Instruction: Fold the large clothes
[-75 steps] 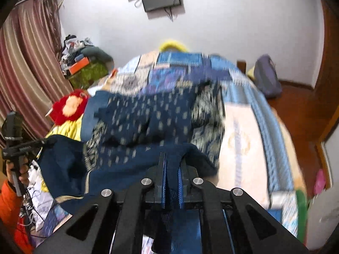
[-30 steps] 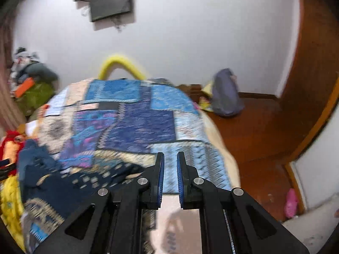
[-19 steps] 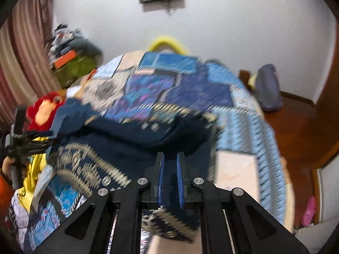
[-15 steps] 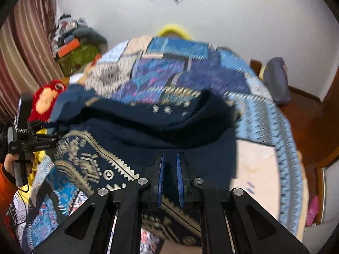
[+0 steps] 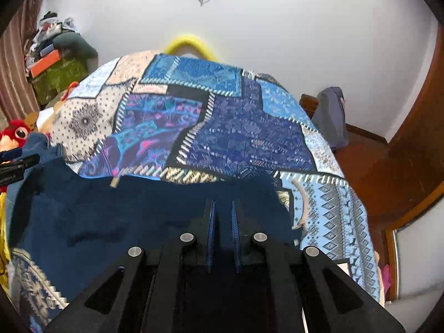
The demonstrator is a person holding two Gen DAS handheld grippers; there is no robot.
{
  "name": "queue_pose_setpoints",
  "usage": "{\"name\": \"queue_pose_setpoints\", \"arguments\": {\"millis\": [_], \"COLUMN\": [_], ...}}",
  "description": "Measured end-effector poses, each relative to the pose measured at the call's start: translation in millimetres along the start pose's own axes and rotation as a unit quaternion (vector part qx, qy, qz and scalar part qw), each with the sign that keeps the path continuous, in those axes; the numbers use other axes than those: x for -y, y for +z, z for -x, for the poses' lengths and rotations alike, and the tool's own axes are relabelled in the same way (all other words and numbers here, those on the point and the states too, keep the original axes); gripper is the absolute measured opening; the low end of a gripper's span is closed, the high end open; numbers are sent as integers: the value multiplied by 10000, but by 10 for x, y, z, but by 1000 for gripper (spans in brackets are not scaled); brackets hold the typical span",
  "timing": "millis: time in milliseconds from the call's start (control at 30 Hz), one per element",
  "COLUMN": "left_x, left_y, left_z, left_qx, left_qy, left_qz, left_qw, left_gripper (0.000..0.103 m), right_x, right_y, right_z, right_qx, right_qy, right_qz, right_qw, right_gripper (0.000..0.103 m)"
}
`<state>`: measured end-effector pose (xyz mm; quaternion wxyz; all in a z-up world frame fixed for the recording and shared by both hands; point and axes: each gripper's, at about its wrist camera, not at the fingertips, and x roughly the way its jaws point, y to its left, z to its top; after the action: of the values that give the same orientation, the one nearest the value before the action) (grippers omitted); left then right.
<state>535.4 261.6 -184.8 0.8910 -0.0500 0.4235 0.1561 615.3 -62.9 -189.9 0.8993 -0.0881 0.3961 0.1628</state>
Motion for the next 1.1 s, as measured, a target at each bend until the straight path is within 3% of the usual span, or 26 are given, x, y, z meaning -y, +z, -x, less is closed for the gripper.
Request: {"name": "queue_pose_setpoints", "arguments": {"millis": [267, 433, 567, 700, 967, 1000, 1033, 1067, 1100], "left_x": [196, 562, 782, 931, 578, 519, 453, 416, 353], "left_y": [-291, -597, -846, -1155, -1350, -1388, -1419, -1441, -1463], "left_z": [572, 785, 702, 409, 350, 356, 360, 371, 392], "left_qx": [97, 16, -266, -659, -589, -610, -650, -650, -644], "left_qy": [-847, -1365, -1752, -1621, -1352, -1388, -1400, -1400, -1417], "left_qz": [-372, -754, -870, -1082, -842, -813, -758, -734, -665], "left_qw": [9957, 9878, 9803, 9786, 9855, 9851, 9851, 9853, 9856], "left_gripper": [80, 80, 80, 81, 86, 86, 86, 86, 87], "right_x": [-529, -934, -1065, -996, -762, -723, -657, -602, -498], "right_y": [-313, -629, -869, -1016, -1191, -1194, -1198, -1203, -1203], "right_z": [664, 763, 549, 357, 397, 417, 441, 462, 488], "right_qx": [215, 102, -312, -465, -342, -316, -252, -164, -39], "right_qy": [738, 805, 638, 136, -501, -515, -666, -939, -1231], "right_qz": [758, 1302, 1462, 1632, 2023, 1979, 1904, 1850, 1736], "right_qw": [9942, 9882, 9867, 9854, 9775, 9784, 9791, 9781, 9771], "right_gripper": [6, 6, 6, 6, 10, 20, 48, 69, 102]}}
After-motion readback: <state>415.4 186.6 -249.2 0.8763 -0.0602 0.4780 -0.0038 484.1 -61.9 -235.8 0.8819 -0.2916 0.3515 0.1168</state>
